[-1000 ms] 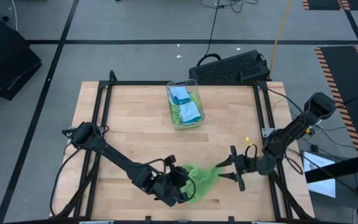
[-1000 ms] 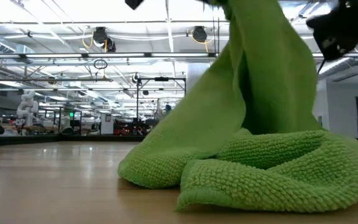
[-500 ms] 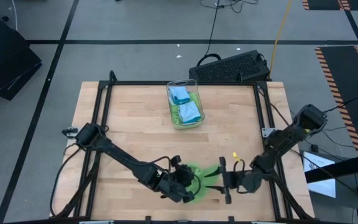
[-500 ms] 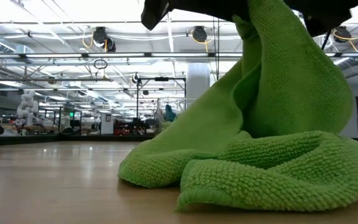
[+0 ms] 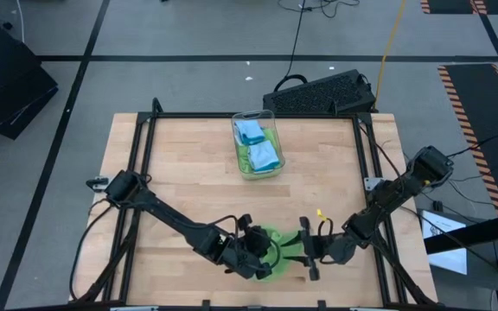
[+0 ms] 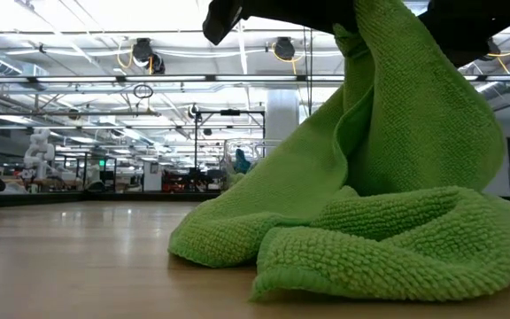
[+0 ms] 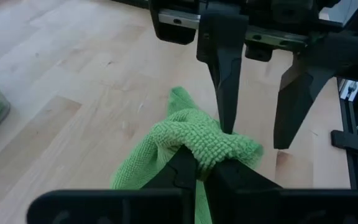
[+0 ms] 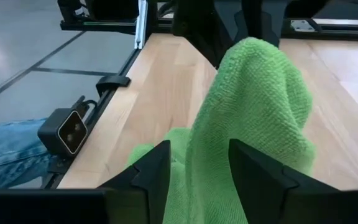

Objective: Fold microfiber towels
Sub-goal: Fold the green towel

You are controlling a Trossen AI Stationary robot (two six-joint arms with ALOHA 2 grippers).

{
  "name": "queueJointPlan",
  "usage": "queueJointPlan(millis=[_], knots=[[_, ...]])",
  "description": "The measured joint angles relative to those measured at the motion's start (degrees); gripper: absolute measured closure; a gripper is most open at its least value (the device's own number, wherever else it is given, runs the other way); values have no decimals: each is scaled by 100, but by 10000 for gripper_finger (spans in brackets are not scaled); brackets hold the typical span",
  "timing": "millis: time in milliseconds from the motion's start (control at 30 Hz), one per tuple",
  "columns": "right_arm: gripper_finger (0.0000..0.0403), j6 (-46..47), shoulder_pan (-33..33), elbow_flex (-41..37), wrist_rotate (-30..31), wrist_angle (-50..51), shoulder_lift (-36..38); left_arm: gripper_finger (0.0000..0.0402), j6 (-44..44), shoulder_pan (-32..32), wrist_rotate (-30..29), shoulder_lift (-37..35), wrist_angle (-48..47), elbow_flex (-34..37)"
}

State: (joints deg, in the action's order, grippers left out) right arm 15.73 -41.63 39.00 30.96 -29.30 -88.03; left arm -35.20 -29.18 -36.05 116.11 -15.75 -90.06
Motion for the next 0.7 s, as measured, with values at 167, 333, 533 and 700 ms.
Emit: queueJointPlan(millis=[167,333,533,700], knots=[[261,9,7,0,42,3,0,379,23,3,-2,0,0,0],[263,75,7,0,48,78,2,378,42,80,-2,0,0,0],[285,426,109,0,80,642,0,378,44,221,-3,0,118,2],[324,609,114,0,68,894,0,378,44,266,0,-2,135,2]])
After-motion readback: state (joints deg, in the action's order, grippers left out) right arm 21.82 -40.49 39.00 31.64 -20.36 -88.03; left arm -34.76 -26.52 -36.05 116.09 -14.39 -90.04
